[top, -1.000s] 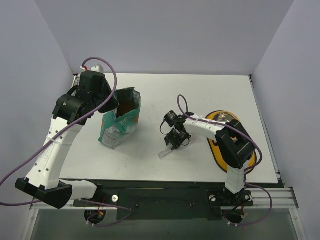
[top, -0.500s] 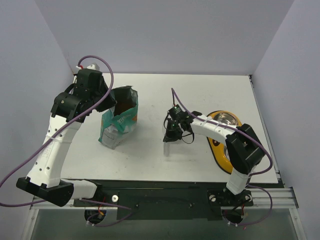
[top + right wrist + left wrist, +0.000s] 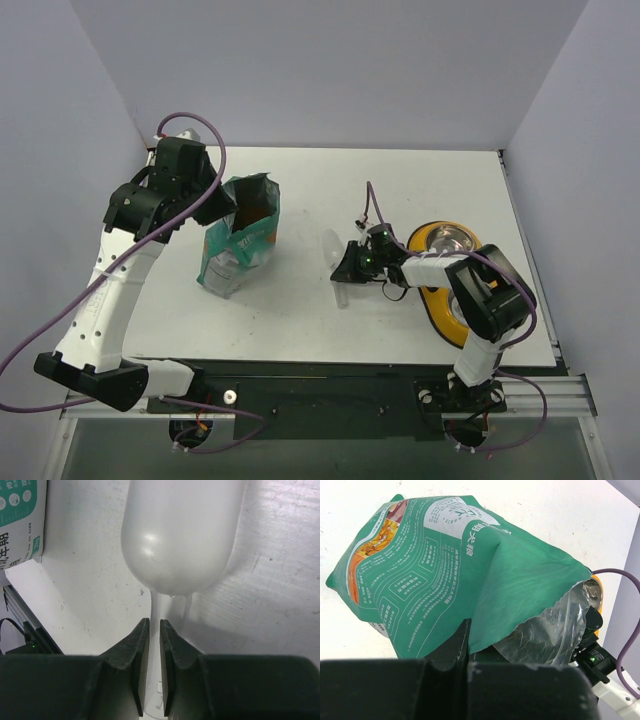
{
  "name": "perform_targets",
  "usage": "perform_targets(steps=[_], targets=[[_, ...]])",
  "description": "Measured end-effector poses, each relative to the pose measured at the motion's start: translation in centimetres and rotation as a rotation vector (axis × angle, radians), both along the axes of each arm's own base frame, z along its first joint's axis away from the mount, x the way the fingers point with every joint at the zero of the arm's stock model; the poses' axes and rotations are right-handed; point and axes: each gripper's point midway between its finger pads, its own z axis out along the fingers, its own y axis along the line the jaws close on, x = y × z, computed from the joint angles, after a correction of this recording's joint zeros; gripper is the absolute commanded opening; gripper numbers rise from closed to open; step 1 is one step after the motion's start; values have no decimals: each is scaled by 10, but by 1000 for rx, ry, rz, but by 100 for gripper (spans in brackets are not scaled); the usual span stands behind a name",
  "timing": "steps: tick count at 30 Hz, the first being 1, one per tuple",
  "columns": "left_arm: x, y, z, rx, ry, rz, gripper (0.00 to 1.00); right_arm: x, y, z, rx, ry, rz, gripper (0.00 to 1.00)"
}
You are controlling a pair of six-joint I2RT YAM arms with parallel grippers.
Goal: Serve the pet food
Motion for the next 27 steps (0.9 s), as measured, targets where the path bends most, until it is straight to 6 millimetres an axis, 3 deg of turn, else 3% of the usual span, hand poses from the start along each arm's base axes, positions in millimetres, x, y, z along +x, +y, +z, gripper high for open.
perform_targets(steps=[6,7,8,18,24,27], targets=[[1,-2,0,-10,7,-1,0,1,-12,-3,5,-43,-38,12],[1,-2,0,-10,8,-1,0,0,-16,-3,5,-43,-48,10],[1,-3,-1,-12,9,0,0,0,-20,-3,11,-40,-62,0],[2,-6,-1,-28,18,3,0,8,-43,5,122,-21,-168,0],[3,-6,-1,-37,19,13,0,2,-55,1,197,19,-207,22],[2,-6,-1,-43,19,20,0,-2,-60,2,223,32,-235,24]])
